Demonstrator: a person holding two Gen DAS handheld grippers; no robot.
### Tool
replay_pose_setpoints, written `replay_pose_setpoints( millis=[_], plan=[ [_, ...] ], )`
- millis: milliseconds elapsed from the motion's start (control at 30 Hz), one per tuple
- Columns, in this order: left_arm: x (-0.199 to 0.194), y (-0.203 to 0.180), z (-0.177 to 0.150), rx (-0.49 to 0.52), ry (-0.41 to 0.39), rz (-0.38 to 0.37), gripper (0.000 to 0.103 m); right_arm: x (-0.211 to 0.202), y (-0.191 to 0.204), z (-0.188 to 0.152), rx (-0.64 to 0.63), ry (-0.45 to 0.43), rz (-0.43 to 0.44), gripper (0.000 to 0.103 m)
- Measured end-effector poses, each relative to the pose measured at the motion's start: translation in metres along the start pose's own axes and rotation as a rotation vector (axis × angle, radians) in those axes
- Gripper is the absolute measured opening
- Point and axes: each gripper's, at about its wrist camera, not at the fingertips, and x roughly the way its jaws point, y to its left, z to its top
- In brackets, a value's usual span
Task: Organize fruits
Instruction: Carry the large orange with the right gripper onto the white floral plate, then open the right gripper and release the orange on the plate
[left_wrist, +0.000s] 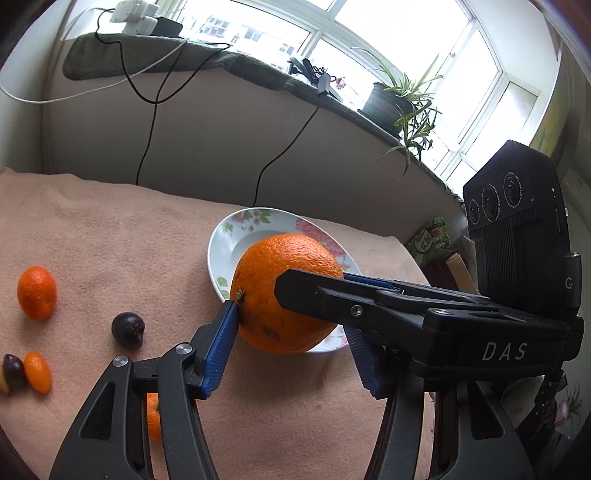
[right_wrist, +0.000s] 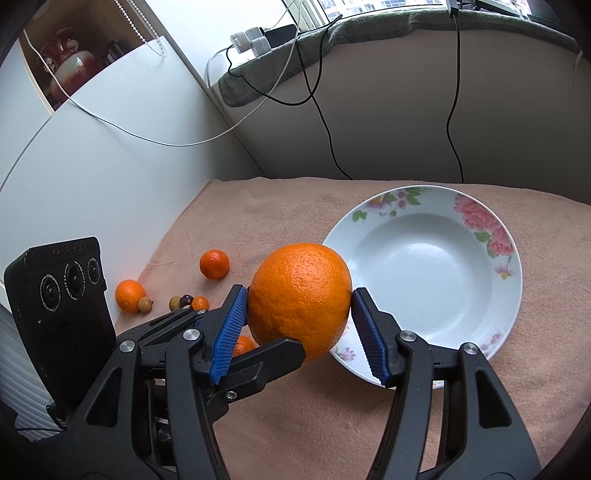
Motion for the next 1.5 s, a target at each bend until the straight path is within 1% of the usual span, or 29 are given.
replay_pose_setpoints(
  millis=[200, 367, 500, 567, 633, 700, 833, 933, 1033, 1067, 1167, 1200, 1300, 1500],
  plan=[
    [0.010, -0.006, 0.001, 0.020, 0.016, 0.004, 0.057, 0.002, -0.013, -0.001, 0.043, 0.005, 0.016, 0.061],
    [0.014, -0.010, 0.003, 0.040, 0.022, 0.012, 0.056, 0.002, -0.015, -0.003, 0.050, 0.007, 0.016, 0.061],
    [0.014, -0.012, 0.005, 0.044, 0.011, 0.006, 0.056, -0.004, -0.018, -0.001, 0.050, -0.025, -0.040, 0.061],
    [0.012, -0.013, 0.006, 0.054, 0.002, 0.008, 0.056, -0.011, -0.021, 0.001, 0.058, -0.042, -0.050, 0.061],
    [0.010, -0.014, 0.007, 0.060, -0.002, 0.008, 0.056, -0.019, -0.026, 0.002, 0.072, -0.069, -0.072, 0.065],
    [0.006, -0.012, 0.007, 0.060, -0.008, 0.011, 0.056, -0.028, -0.029, 0.002, 0.078, -0.098, -0.091, 0.073],
    [0.001, -0.011, 0.006, 0.059, -0.012, 0.016, 0.056, -0.042, -0.035, 0.001, 0.095, -0.126, -0.098, 0.077],
    [-0.003, -0.009, 0.004, 0.060, -0.016, 0.029, 0.056, -0.050, -0.036, -0.005, 0.086, -0.141, -0.128, 0.080],
    [-0.006, -0.008, 0.002, 0.055, -0.018, 0.037, 0.058, -0.056, -0.034, -0.011, 0.071, -0.147, -0.156, 0.083],
    [-0.009, -0.008, 0.002, 0.055, -0.020, 0.038, 0.059, -0.058, -0.033, -0.014, 0.070, -0.148, -0.162, 0.083],
    [-0.019, -0.007, -0.001, 0.057, -0.028, 0.046, 0.067, -0.065, -0.029, -0.022, 0.069, -0.152, -0.171, 0.083],
    [-0.023, -0.006, -0.003, 0.058, -0.033, 0.050, 0.068, -0.067, -0.027, -0.024, 0.068, -0.155, -0.174, 0.084],
    [-0.036, -0.003, -0.008, 0.054, -0.042, 0.066, 0.069, -0.072, -0.022, -0.033, 0.076, -0.161, -0.178, 0.088],
    [-0.067, 0.009, -0.024, 0.028, -0.066, 0.103, 0.069, -0.083, -0.010, -0.052, 0.090, -0.169, -0.189, 0.088]
  ],
)
